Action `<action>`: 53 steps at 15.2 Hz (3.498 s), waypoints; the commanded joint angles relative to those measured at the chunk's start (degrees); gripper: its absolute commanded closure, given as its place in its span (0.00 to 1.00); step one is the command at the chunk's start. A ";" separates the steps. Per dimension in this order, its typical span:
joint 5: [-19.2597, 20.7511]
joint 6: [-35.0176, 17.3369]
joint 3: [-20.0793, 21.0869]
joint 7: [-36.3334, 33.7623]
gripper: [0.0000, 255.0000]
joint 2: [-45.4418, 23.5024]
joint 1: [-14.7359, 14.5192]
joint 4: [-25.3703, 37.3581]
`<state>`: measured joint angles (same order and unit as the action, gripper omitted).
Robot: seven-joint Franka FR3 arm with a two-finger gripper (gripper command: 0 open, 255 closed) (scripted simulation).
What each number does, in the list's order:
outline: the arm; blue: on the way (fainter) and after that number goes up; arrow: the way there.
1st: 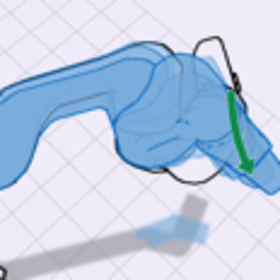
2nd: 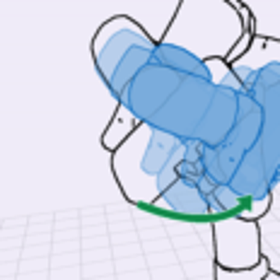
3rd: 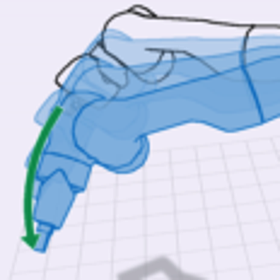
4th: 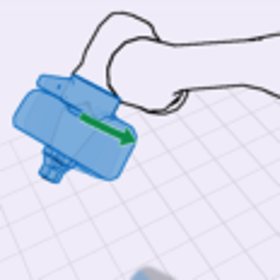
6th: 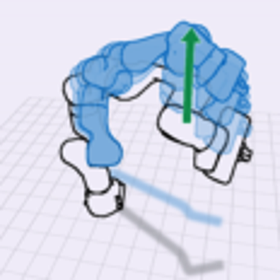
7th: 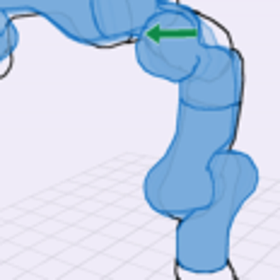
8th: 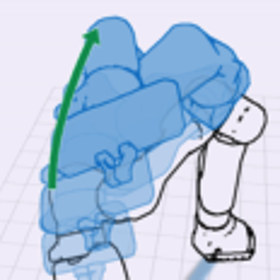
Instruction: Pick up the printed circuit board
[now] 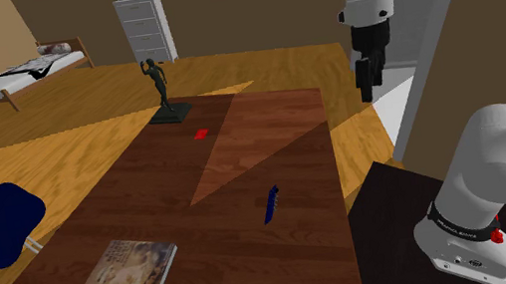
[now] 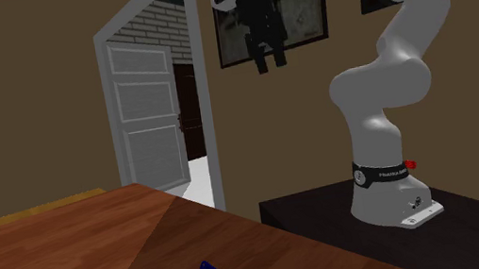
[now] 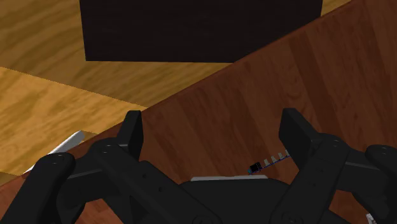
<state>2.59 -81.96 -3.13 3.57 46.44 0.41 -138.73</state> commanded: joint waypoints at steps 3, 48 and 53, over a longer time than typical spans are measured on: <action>-1.69 -4.68 -0.39 -0.50 0.00 0.04 -0.27 -3.59; -76.62 -71.69 -6.81 44.18 1.00 -53.98 -26.33 -8.12; -73.81 -71.50 -7.10 41.36 1.00 -52.04 -26.51 -8.77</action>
<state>-72.46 -153.59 -10.02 46.01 -6.41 -26.13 -147.18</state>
